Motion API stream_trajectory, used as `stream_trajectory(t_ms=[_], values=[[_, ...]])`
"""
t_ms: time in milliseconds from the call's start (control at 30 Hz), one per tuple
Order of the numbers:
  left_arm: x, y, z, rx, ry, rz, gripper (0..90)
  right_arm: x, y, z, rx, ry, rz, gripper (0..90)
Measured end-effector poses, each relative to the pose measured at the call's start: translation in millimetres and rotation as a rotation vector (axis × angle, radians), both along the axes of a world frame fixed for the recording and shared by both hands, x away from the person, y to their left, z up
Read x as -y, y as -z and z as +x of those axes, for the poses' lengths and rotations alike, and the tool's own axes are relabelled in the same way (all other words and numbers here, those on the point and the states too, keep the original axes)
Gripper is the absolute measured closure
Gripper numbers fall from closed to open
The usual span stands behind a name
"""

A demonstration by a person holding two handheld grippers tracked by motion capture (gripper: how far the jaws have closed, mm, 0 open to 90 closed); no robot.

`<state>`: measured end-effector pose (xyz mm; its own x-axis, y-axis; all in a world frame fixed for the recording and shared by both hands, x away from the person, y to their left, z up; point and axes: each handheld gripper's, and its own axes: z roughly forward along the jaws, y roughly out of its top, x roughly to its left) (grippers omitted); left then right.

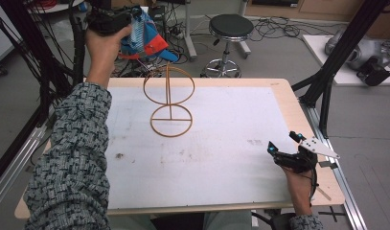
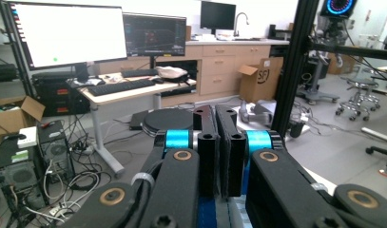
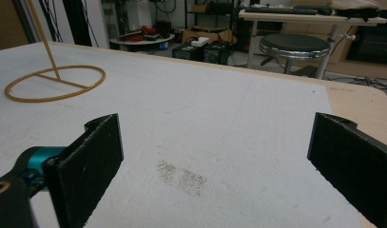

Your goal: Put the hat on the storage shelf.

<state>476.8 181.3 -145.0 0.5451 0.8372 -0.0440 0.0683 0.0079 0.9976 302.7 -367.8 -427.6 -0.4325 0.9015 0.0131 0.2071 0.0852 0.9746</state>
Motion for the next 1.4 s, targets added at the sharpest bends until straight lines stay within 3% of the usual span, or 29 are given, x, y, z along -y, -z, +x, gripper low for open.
stream_trajectory(t_ms=[500,767,833,1400], values=[[1.3,14.6,-9.9,-0.064,0.119,0.042,87.3,0.3,0.1,-0.1,-0.006,-0.001,0.006,3.6],[9.8,24.2,-18.1,-0.092,0.174,0.100,87.2,0.0,0.1,-0.4,-0.003,0.002,0.010,3.6],[12.6,26.7,-20.7,-0.091,0.188,0.097,87.2,0.2,0.0,-0.5,-0.005,0.002,0.008,3.6],[31.2,52.6,-37.0,-0.097,0.228,0.139,87.1,0.8,0.4,0.0,-0.008,0.002,0.006,3.6]])
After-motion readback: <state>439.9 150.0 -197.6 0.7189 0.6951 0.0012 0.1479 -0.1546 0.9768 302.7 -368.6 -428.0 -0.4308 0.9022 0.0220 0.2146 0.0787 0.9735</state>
